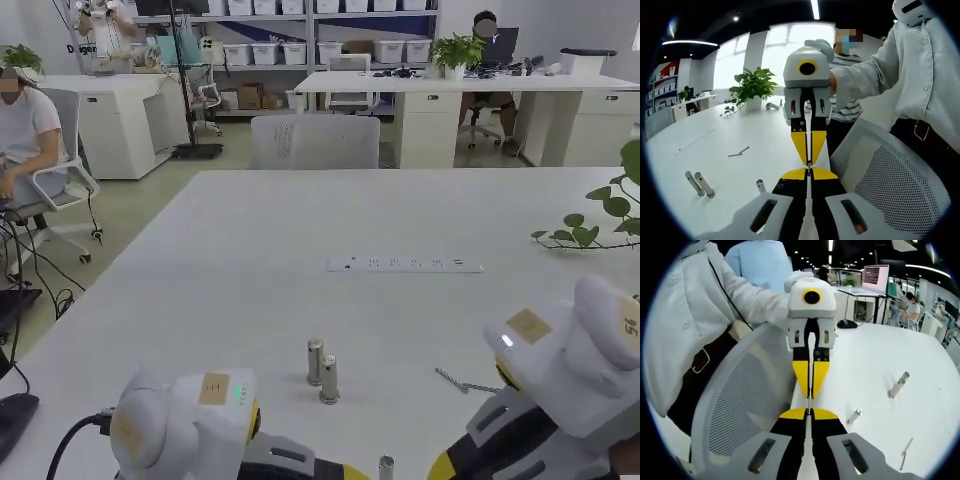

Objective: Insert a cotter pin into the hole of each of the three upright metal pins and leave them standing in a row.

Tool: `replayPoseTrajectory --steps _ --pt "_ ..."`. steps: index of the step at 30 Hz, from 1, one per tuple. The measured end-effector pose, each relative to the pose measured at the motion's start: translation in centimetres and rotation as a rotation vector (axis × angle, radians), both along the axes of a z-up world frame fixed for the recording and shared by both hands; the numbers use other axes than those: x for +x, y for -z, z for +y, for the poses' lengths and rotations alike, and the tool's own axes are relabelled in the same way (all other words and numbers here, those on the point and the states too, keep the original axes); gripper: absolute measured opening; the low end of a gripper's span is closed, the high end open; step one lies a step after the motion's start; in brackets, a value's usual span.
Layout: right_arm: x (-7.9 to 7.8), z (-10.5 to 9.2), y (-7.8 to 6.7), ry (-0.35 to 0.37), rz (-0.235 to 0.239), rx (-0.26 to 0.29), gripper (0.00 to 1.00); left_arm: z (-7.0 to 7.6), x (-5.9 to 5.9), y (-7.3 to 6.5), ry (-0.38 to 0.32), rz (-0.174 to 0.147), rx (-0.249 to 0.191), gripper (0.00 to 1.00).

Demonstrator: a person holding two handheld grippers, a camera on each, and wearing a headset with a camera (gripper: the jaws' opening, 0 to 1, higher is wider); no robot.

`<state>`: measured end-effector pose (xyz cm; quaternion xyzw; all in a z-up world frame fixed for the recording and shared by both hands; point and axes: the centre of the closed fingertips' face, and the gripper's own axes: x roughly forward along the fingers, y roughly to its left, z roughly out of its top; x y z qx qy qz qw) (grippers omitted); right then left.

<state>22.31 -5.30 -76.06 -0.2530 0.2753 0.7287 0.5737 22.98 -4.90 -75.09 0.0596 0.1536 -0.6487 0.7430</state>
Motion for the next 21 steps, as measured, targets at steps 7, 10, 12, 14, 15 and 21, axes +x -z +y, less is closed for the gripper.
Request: replayPoseTrajectory --steps 7,10,12,14,15,21 --pt "0.2 -0.1 0.1 0.021 0.003 0.001 0.04 -0.1 0.1 0.1 -0.007 0.021 -0.012 0.00" --pt "0.3 -0.2 0.2 0.028 0.004 -0.003 0.04 -0.2 0.2 0.1 -0.014 0.025 -0.018 0.01" --pt "0.3 -0.2 0.2 0.030 0.003 -0.004 0.04 -0.1 0.5 0.0 -0.031 0.028 -0.024 0.05" --pt "0.3 -0.3 0.2 0.032 0.004 -0.005 0.04 0.0 0.9 0.0 -0.046 0.029 -0.028 0.09" --pt "0.3 -0.4 0.3 0.034 0.003 -0.008 0.04 0.0 1.0 0.0 -0.053 0.030 -0.028 0.11" --pt "0.8 -1.1 0.8 0.064 0.001 -0.026 0.04 0.7 2.1 0.8 -0.109 0.028 -0.020 0.21"
